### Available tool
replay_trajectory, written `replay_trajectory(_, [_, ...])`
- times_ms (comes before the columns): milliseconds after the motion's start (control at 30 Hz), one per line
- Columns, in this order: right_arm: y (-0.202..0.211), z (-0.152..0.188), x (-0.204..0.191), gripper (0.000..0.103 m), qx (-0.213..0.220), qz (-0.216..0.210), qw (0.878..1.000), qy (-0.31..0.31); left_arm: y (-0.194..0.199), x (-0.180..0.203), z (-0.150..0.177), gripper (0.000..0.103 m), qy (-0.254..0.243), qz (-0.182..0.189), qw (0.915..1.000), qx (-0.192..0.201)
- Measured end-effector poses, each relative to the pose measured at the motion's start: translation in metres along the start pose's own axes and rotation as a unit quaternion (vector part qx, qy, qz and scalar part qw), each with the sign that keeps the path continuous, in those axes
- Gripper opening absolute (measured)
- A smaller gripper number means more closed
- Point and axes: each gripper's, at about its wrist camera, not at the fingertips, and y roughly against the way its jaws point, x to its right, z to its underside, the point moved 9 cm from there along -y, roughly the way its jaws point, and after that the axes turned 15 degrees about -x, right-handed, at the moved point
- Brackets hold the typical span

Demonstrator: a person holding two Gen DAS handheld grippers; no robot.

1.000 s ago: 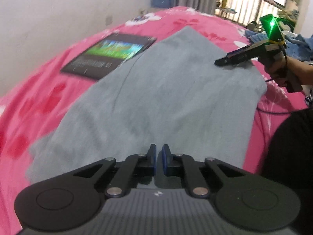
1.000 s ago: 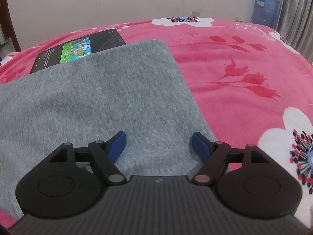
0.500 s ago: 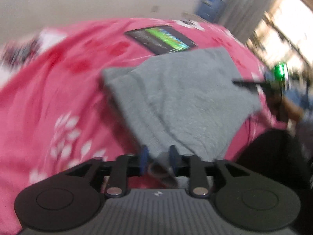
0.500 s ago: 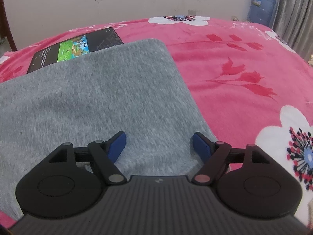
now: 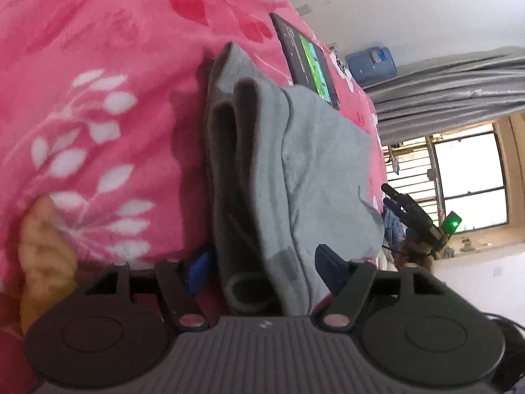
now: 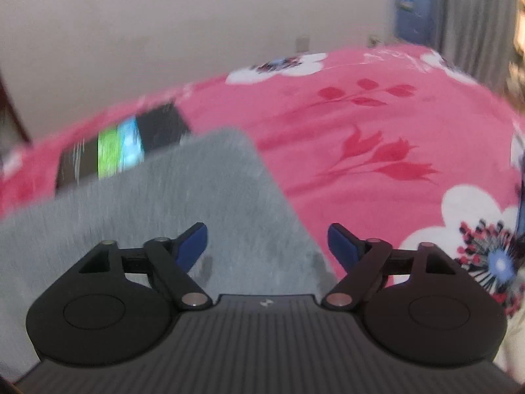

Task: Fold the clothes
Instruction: 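Grasp the folded grey garment end with both grippers and lift it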

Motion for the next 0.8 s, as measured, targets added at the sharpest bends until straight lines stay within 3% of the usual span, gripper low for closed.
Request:
replay_trajectory(133, [-0.010,-0.007,0.008,0.084,-0.011,0.011,1.000,-0.007,0.023,-0.002,-0.017,0.073,0.017,-0.024,0.9984,0.047])
replay_trajectory(267, [-0.027,-0.011,0.003,0.088,-0.027,-0.017,0.999,-0.011,0.000,-0.007,-0.040,0.075,0.018,-0.019,0.9994,0.023])
replay_trajectory(367, [-0.044,-0.011,-0.001,0.088,-0.054,-0.031,0.998,-0.004,-0.023,0.005,-0.055,0.074,-0.008,0.019,0.9996,0.019])
replay_trajectory(500, [-0.063,-0.013,0.004,0.089,-0.074,-0.045,0.996,-0.012,-0.056,0.023,-0.078,0.073,-0.072,0.021,0.9971,0.010])
replay_trajectory(567, [-0.071,-0.015,0.007,0.099,-0.077,-0.069,0.994,-0.032,-0.066,0.030,-0.089,0.064,-0.081,0.037,0.9959,0.013])
replay_trajectory(633, [-0.076,-0.017,0.006,0.098,-0.078,-0.089,0.992,-0.043,-0.076,0.033,-0.100,0.055,-0.077,0.046,0.9959,0.015])
replay_trajectory(733, [-0.074,-0.019,-0.003,0.073,-0.084,-0.073,0.994,-0.020,-0.082,0.037,-0.105,0.047,-0.079,0.058,0.9951,0.013])
replay_trajectory(800, [-0.069,-0.019,-0.006,0.049,-0.079,-0.079,0.993,-0.028,-0.079,0.035,-0.103,0.039,-0.074,0.059,0.9953,0.019])
